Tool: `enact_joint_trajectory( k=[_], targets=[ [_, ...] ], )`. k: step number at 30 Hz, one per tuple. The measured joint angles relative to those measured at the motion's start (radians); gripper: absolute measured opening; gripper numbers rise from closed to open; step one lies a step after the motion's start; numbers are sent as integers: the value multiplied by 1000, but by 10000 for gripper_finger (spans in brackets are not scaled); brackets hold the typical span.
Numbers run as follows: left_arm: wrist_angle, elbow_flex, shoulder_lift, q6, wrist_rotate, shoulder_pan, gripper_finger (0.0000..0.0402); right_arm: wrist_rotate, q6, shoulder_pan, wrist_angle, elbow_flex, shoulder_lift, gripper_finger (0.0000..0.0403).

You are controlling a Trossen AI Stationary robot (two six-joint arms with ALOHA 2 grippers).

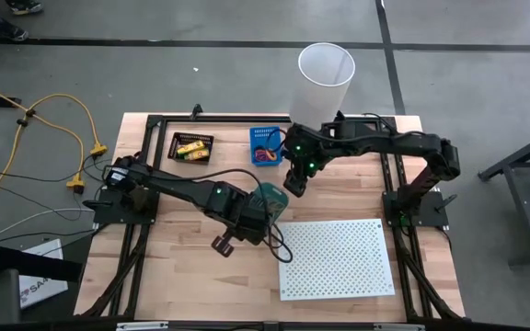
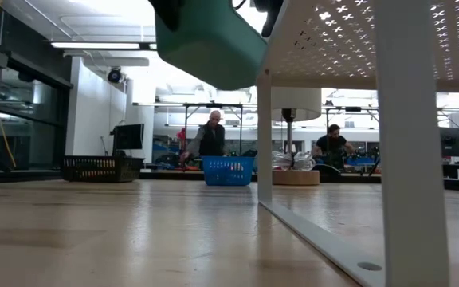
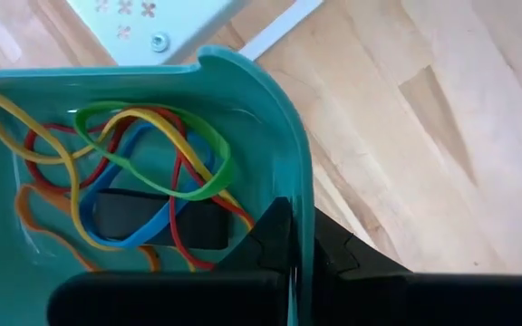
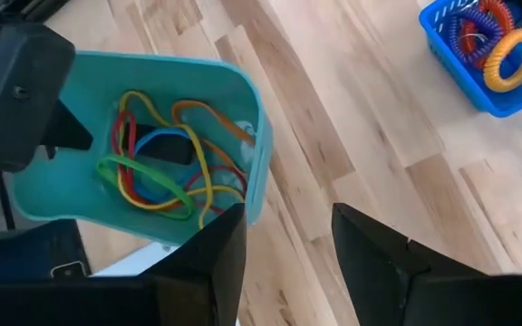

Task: Pick & Place Office Desk Supplies
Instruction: Put the green bin with the rubber bands on the shelf

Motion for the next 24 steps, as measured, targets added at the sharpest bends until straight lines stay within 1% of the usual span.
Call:
enact_joint_trajectory(
  k=[4, 9, 16, 21, 24],
  targets=[
    [2, 0, 0, 12, -19, 0, 1, 32, -2, 7, -2, 0, 0, 152],
    [15, 0, 0, 19, -24, 2, 1, 40, 2, 10, -2, 0, 0, 152],
    [24, 0, 0, 49, -65, 10, 1, 39, 13, 18, -3, 0, 0, 152],
    [28, 0, 0, 61, -64, 21, 1, 84, 13, 34, -6, 0, 0, 152],
    [28, 0, 0, 76, -49, 31, 1, 93, 13, 37, -14, 0, 0, 152]
  ],
)
